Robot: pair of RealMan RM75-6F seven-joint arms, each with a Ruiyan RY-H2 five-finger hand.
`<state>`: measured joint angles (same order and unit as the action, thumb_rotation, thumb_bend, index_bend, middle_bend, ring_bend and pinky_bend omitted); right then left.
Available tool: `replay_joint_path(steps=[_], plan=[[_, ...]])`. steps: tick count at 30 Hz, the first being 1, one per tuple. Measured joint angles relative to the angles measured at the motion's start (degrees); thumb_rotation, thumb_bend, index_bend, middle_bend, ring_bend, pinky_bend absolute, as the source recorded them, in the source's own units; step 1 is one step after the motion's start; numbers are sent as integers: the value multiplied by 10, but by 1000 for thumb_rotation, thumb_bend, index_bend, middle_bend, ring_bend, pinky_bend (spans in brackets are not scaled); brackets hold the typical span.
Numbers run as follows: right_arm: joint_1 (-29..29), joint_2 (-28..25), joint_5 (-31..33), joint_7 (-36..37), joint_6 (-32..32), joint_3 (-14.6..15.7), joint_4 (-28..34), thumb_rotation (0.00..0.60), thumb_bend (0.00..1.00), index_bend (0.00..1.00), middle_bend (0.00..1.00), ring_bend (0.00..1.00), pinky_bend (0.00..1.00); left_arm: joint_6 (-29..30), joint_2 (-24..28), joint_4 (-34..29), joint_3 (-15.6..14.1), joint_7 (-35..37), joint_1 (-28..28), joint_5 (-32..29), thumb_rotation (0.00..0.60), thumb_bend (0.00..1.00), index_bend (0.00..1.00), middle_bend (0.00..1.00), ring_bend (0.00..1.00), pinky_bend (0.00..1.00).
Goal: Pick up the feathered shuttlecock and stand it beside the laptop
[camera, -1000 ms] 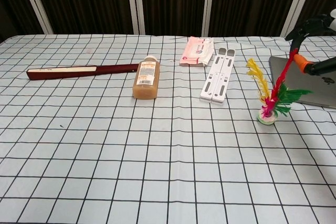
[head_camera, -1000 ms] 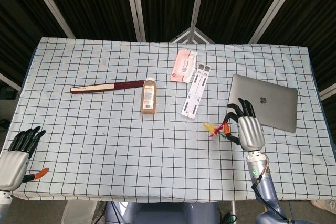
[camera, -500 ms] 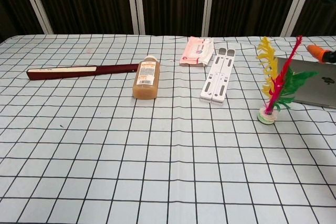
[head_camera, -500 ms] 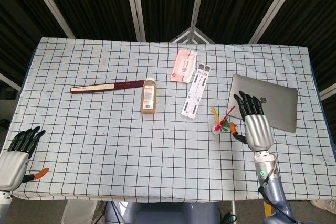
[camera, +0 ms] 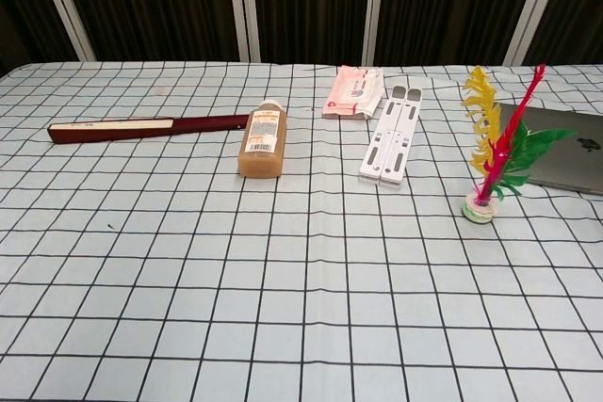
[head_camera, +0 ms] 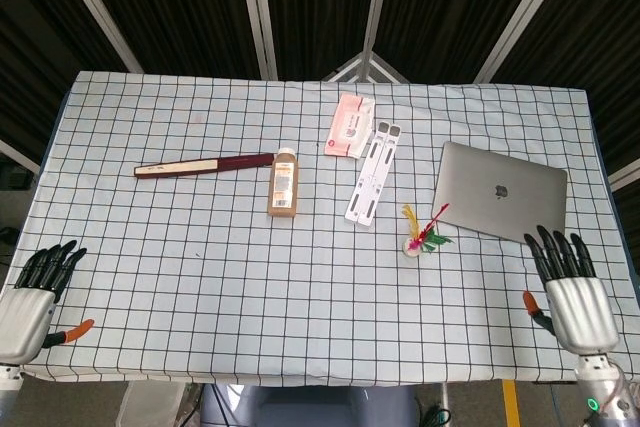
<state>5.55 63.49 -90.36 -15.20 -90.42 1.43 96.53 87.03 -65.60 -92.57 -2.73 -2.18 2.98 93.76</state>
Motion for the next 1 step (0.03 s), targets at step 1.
replay_joint_path(steps=[1], plan=[[-10,-3,-5,4,-4,8,-9,600,330,0,0,0,0,1,-1,1,0,-2,0,1,600,0,0,0,0,0]])
